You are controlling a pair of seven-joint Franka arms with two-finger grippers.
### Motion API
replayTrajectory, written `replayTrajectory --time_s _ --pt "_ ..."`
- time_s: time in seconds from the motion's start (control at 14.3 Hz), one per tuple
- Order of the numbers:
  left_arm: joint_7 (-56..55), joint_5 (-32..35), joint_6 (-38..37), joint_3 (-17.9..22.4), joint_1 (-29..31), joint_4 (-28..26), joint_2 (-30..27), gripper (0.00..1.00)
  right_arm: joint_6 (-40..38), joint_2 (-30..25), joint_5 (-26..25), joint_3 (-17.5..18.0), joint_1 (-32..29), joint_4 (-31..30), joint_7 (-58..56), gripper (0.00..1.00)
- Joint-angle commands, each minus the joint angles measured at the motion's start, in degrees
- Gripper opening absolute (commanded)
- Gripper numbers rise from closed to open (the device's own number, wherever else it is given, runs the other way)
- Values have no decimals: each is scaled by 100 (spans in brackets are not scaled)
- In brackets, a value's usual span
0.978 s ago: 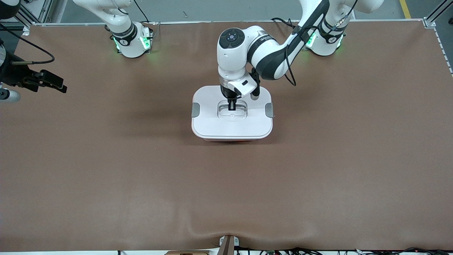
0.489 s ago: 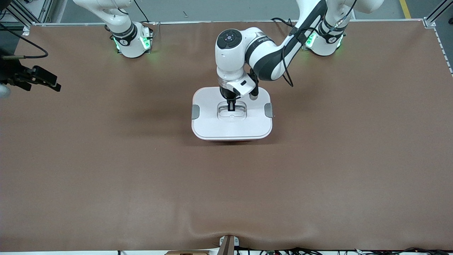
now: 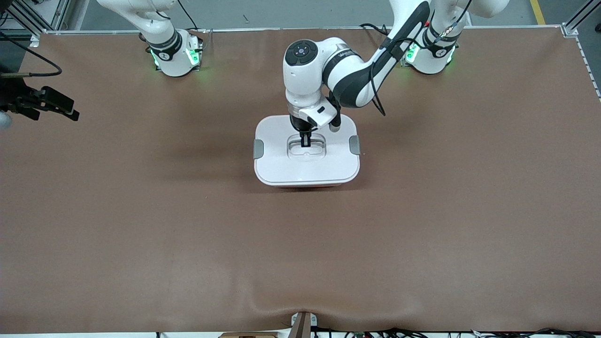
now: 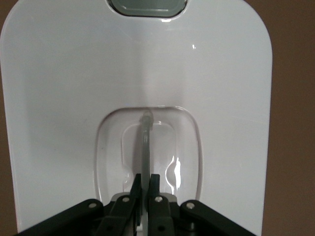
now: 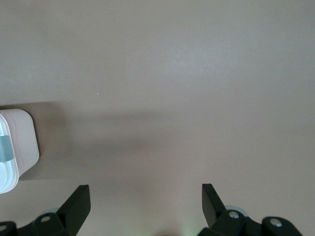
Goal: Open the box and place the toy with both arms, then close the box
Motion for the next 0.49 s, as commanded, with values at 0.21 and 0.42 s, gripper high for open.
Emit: replayTrajectory --time_s 0.21,0.42 --pt "-405 178 -3 13 -99 278 214 0 -65 -2 -96 72 -80 92 -30 100" --pt "-422 178 -11 13 -107 226 205 0 -126 -2 -78 63 -107 75 -39 100"
